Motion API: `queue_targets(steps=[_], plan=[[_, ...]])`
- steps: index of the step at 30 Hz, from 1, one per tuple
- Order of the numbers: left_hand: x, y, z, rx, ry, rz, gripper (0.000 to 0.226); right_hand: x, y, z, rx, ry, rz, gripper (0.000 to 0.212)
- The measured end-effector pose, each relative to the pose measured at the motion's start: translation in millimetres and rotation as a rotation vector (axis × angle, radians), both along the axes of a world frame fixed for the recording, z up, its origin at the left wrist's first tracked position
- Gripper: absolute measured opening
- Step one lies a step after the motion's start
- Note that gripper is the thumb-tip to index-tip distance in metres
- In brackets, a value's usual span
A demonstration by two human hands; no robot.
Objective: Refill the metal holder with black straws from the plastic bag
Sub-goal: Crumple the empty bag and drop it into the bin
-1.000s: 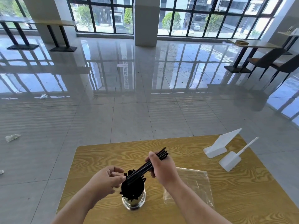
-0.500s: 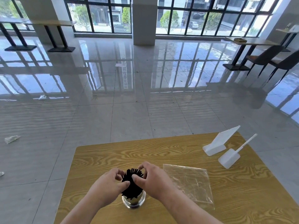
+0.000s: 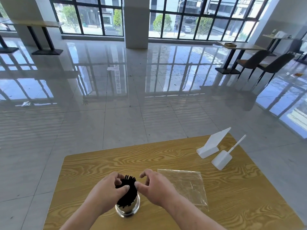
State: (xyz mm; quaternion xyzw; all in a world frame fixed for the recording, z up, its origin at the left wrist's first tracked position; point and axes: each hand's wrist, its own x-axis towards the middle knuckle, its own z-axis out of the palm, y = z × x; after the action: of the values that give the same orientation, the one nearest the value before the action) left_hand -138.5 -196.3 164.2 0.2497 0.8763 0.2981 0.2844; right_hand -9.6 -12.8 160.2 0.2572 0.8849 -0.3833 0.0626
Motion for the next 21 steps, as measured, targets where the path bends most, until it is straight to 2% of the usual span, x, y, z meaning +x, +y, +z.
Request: queue_targets(steps=[21], plan=[[35.5,97.7,-11.9,-0.009,0.018,-0.194,0.033,79.0,75.1,-22.9,-0.011,-0.01,-0.253,0.055]])
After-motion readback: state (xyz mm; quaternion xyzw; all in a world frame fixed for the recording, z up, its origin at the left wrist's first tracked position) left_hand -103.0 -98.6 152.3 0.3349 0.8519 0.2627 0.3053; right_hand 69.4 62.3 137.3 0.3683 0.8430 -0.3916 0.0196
